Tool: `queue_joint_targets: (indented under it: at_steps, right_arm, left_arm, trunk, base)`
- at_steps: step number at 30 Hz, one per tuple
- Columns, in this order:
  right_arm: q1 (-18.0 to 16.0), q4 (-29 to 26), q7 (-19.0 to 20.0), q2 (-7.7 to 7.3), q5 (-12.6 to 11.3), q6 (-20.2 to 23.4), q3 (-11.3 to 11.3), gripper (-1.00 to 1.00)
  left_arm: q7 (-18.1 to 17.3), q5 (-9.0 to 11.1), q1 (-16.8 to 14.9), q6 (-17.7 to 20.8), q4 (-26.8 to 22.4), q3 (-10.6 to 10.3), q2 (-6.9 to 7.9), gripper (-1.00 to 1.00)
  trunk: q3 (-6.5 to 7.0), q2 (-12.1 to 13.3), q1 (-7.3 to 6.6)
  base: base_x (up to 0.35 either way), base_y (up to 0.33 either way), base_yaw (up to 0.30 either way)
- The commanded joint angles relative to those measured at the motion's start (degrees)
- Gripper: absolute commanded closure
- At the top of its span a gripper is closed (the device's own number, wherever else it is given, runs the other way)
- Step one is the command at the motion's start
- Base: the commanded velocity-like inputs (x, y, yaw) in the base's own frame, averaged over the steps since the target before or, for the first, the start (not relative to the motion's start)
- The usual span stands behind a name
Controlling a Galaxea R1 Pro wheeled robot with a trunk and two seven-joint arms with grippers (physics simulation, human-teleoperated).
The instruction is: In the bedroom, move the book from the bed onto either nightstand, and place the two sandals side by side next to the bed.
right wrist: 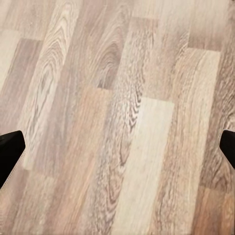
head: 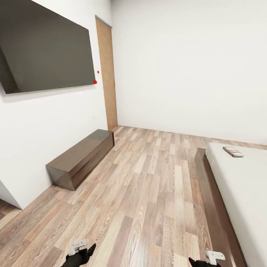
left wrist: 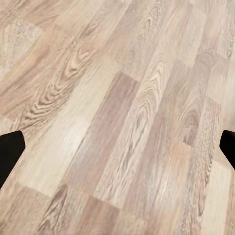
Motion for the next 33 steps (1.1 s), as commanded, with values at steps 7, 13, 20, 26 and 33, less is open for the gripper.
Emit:
queue_joint_targets:
  at_steps: [7,13,20,26,33]
  right_arm:
    - [-0.1,0.2,0.4,0.00,-0.6,-0.3,0.5,-1.00]
    - [-0.1,0.2,0.4,0.00,-0.6,-0.3,0.5,-1.00]
    - [-0.1,0.2,0.4,0.00,-0.6,-0.3,0.5,-1.00]
    - [-0.1,0.2,0.3,0.00,-0.6,-0.3,0.5,-1.00]
    - [-0.1,0.2,0.4,0.00,-0.6,-0.3,0.5,-1.00]
  left_arm:
    - [-0.2,0.6,0.0,-0.2,0.1,-0.5,0.02,-1.00]
    - [-0.2,0.6,0.0,-0.2,0.1,-0.5,0.02,-1.00]
    - [-0.2,0.6,0.0,-0.2,0.1,-0.5,0.01,-1.00]
    - [-0.2,0.6,0.0,-0.2,0.1,-0.5,0.02,-1.00]
    - [-0.2,0.6,0.0,-0.2,0.1,-0.5,0.02,-1.00]
  trunk:
    - [0.06,0.0,0.03]
    - [0.40,0.0,0.03]
    - [0.48,0.0,0.03]
    - [0.49,0.0,0.03]
    - [0.49,0.0,0.03]
  base:
    - [0.270,0.026,-0.057]
    - [0.270,0.001,-0.181]
    - [0.270,0.000,-0.037]
    - [0.270,0.000,-0.002]
    - [0.286,0.000,0.000]
